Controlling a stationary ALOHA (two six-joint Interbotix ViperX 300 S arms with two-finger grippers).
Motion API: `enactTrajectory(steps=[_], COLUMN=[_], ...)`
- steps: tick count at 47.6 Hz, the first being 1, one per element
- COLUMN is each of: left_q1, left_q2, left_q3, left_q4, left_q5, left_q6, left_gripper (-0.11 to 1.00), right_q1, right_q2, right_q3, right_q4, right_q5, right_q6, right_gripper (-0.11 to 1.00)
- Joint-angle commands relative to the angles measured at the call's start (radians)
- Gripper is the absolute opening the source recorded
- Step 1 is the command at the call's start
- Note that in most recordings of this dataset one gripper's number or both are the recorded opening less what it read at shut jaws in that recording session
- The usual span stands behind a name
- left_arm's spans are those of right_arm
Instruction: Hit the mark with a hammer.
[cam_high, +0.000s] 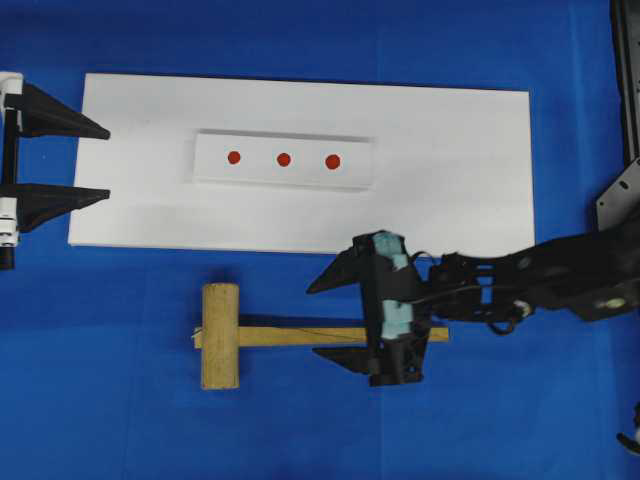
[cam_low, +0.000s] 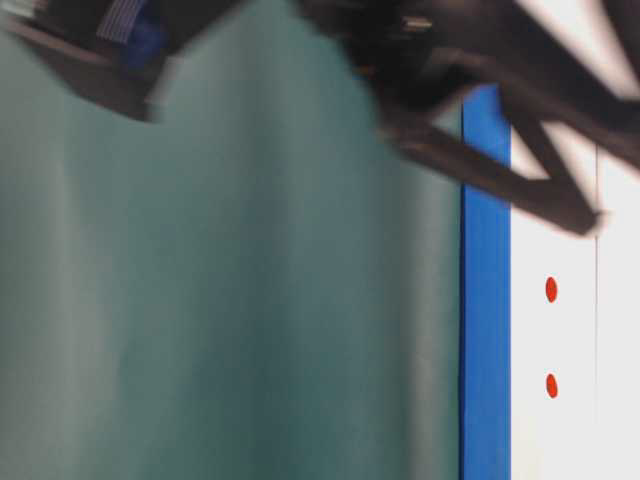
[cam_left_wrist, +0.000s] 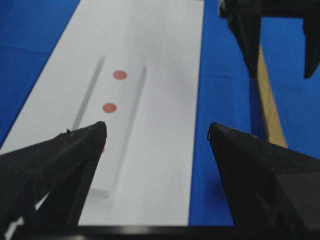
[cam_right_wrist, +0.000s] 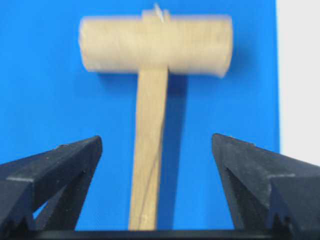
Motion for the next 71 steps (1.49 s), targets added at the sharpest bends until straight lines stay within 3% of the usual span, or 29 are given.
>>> enactTrajectory(steps=[1, 17, 39, 54, 71], left_q1=[0.003, -0.003, -0.003, -0.009, -0.043], left_q2=[-0.011, -0.034, -0.043, -0.091, -0.212], left_q3=[-0.014, -0.017, -0.017, -0.018, -0.005], left_q4=[-0.002, -0.002, -0.002, -0.002, -0.002], left_q5=[0.002, 0.020, 0.066, 0.077, 0.149], left_q6=[-0.003, -0.002, 0.014, 0.026, 0.114], left_gripper=[0.80, 0.80, 0.80, 0.80, 0.80], right_q1=[-0.011, -0.097, -0.393, -0.437, -0.446], right_q2=[-0.087, -0.172, -0.318, -0.474, -0.891], right_q3=[-0.015, 0.000, 0.052, 0.124, 0.354], right_q4=[-0.002, -0.003, -0.032, -0.035, -0.037], right_q5=[0.034, 0.066, 0.204, 0.279, 0.350], right_q6=[-0.037, -0.100, -0.207, -0.230, -0.233], right_gripper=[0.86, 0.86, 0.86, 0.86, 0.86])
